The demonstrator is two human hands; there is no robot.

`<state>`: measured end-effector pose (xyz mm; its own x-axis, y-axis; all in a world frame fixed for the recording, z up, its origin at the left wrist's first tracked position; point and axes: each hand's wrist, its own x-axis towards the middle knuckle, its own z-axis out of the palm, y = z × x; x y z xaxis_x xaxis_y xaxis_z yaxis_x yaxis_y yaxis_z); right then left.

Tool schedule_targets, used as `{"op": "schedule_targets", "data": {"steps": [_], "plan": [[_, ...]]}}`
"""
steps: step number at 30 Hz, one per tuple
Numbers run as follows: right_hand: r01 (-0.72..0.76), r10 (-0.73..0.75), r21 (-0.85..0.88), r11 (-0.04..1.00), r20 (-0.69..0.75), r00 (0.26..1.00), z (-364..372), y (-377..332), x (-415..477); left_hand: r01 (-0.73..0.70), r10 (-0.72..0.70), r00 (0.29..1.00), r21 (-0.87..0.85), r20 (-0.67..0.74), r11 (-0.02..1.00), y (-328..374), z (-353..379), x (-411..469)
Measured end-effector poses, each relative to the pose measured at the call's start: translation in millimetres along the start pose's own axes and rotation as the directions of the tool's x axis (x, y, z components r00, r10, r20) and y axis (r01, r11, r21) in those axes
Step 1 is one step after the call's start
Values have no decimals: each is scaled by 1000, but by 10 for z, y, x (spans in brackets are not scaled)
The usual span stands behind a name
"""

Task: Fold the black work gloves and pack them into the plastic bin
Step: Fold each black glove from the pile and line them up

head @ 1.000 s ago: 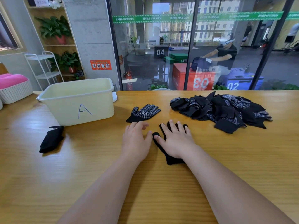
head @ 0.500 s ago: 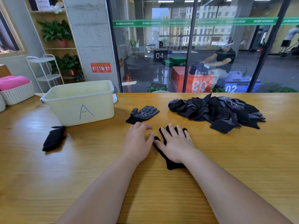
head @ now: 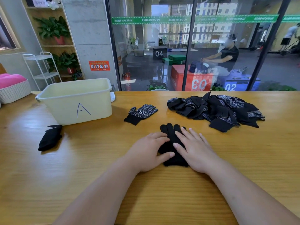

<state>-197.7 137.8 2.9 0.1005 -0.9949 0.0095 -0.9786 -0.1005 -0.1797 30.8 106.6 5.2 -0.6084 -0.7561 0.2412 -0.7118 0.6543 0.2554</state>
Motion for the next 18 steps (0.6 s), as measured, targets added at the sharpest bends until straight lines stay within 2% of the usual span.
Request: {"op": "schedule_targets", "data": {"steps": [3,6,8,11,14,18], "plan": [[41,-41,43,998,-13,999,-59,43,-11,23,-24,997,17,72,1000,-55,-23,-28],[105,-108,49,993,63,992,-122,106,-140,34,-37,983,22,182,999,-93,-69,-69],[105,-106,18,994,119,987,-136,117,-187,33,-50,969,72,243,997,-94,-88,-71],[92,-90,-10,996,122,988,-124,87,-141,53,-82,960,112,266,992,-93,-70,-38],[90,-89,-12,996,74,993,-114,74,-116,74,-90,971,77,222,994,-117,-61,-29],[145,-148,67,987,49,988,-130,142,-185,20,-16,999,-110,38,994,-128,-138,-69]]}}
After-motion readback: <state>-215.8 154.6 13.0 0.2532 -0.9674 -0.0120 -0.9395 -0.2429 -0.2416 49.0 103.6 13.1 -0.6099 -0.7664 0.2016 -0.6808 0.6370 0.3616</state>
